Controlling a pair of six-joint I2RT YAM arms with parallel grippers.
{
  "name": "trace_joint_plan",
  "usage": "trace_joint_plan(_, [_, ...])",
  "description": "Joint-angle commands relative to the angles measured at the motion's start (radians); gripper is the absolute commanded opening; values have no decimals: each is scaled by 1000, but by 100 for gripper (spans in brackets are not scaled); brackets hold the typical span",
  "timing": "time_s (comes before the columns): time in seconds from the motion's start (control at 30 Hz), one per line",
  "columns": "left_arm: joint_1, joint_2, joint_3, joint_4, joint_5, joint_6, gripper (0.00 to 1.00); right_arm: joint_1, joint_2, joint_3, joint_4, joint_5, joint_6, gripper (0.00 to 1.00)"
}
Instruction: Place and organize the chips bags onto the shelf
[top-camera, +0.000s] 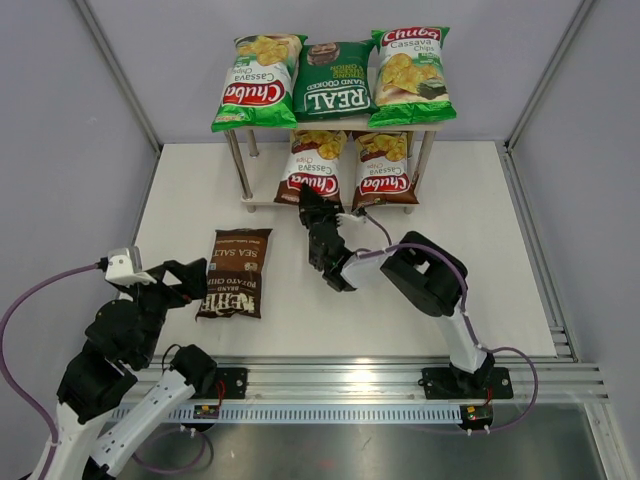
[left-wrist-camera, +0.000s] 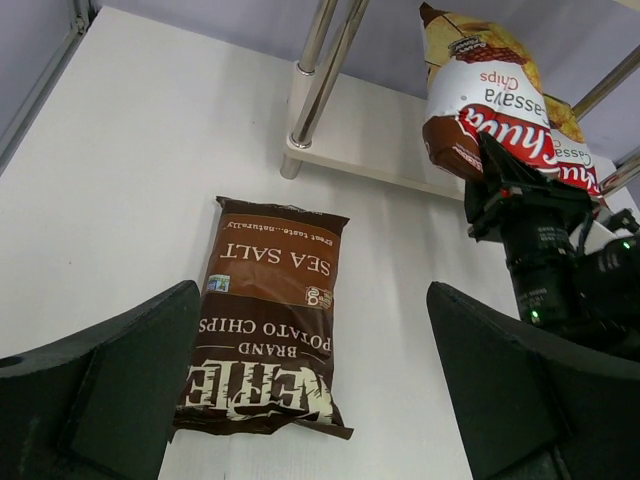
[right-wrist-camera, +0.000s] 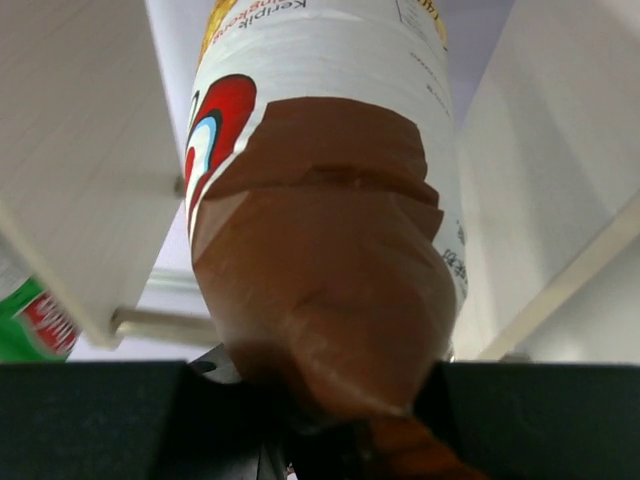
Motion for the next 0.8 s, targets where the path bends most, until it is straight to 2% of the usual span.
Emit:
trace_joint_plan(0.0, [1, 6, -10, 64, 18, 35, 99, -74, 38, 111, -81, 21, 35, 9])
trace_joint_plan(0.3, [3, 22, -11, 73, 50, 46, 99, -149, 134, 207, -201, -37, 74, 8])
trace_joint_plan(0.53, [3, 22, -16, 76, 61, 47, 99, -193, 145, 165, -173, -160, 17, 7])
trace_joint_plan(0.77, [3, 32, -13, 72, 65, 48, 99, -200, 130, 101, -184, -149, 77, 8])
